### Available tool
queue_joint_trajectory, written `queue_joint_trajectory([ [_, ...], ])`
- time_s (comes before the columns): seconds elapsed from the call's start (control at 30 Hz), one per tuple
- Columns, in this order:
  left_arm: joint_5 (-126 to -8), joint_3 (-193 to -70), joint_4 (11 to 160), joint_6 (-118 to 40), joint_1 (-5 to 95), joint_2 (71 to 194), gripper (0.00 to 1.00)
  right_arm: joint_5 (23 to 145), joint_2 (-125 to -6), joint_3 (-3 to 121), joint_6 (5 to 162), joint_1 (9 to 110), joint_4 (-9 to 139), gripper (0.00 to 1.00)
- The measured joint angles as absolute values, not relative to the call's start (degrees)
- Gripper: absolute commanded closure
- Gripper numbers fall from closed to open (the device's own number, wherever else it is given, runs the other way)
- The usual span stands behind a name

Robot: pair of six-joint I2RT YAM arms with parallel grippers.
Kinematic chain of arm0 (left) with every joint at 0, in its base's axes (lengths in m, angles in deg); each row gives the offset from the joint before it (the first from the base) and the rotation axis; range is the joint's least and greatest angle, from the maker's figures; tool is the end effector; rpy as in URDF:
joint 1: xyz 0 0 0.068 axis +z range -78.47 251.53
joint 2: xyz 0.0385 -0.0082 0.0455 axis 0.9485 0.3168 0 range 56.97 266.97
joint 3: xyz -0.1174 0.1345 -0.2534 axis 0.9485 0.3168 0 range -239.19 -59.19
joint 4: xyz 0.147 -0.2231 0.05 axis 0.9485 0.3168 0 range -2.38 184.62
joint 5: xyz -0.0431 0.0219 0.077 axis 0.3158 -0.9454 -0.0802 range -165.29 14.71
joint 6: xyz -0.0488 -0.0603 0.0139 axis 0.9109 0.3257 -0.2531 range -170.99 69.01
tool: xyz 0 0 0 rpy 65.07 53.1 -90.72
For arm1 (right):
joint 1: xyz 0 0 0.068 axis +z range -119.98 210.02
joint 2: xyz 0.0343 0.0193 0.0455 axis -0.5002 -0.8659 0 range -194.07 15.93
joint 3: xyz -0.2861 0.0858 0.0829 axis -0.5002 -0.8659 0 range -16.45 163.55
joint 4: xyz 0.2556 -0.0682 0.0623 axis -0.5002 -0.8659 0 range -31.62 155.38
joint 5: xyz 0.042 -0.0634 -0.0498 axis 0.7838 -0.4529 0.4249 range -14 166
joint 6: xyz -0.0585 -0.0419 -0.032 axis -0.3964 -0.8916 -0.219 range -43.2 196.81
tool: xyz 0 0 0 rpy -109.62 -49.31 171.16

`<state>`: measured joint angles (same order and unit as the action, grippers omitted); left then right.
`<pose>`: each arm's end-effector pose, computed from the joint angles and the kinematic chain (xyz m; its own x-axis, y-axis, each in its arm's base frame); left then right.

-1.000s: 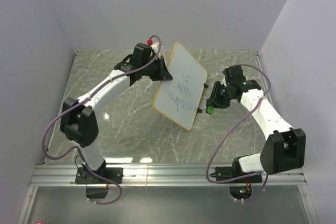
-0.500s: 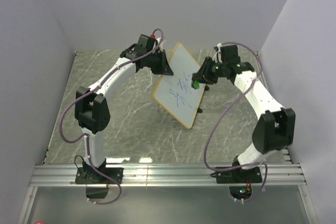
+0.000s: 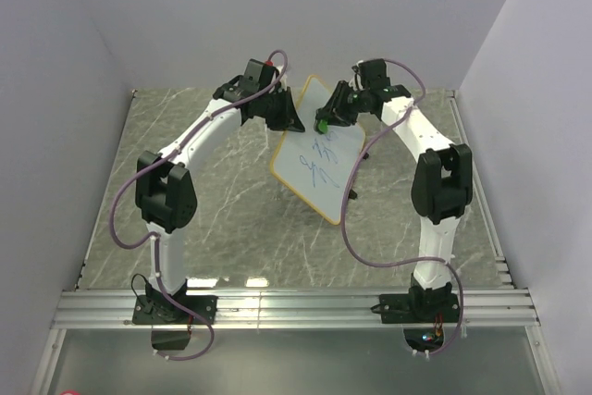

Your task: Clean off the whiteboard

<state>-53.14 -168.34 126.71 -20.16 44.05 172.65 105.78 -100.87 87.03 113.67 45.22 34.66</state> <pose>0.4387 -0.2569 0.3187 -0.8834 -0.0756 -0.4625 0.2429 0.7701 -0.5899 0.4877 0.1673 0.2905 -0.8799 0.3004 -0.3681 -0.0554 0.7046 0.7075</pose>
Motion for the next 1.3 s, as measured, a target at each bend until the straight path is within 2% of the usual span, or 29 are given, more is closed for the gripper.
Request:
queue_joint_trajectory([
  [0.13,-53.2,-168.5,126.5,-19.9,44.0,172.7,1.0,104.0,-100.4,85.4,113.8,44.9,36.0,1.0],
  [0.5,-53.3,-168.6,126.7,-19.8,44.0,172.7,1.0,90.0,-96.3,65.2,110.1,39.6,35.9,1.0],
  [0.73,-53.9,-168.8,126.7,-19.8,43.5,172.5,1.0,89.8,-97.6,67.9,110.1,39.4,33.2,1.0],
  [0.77,-54.0,-168.8,126.7,-19.8,43.4,172.4,1.0,90.6,-97.9,69.4,110.4,39.5,33.2,0.98],
  [0.8,-54.1,-168.8,126.7,-19.8,43.4,172.4,1.0,91.4,-97.9,70.5,110.6,39.6,33.5,0.9],
  [0.83,-54.1,-168.8,126.7,-19.8,43.3,172.4,1.0,92.5,-97.9,71.8,110.9,40.0,33.6,0.67],
  [0.87,-54.1,-168.9,126.7,-19.8,43.3,172.4,1.0,93.5,-97.9,73.2,111.3,40.4,33.9,0.56],
  [0.93,-54.2,-168.9,126.8,-19.8,43.3,172.4,1.0,95.2,-97.9,75.6,112.0,41.5,34.5,0.43],
  [0.97,-54.4,-168.9,126.9,-19.8,43.3,172.4,1.0,95.8,-97.9,76.4,112.0,41.9,34.6,0.4],
  [1.13,-54.6,-168.9,127.0,-19.8,43.2,172.4,1.0,97.2,-97.3,76.4,111.9,42.3,35.1,0.4],
  [1.3,-54.6,-169.1,127.1,-19.8,43.2,172.5,1.0,97.1,-94.7,71.2,112.2,42.3,35.7,0.53],
])
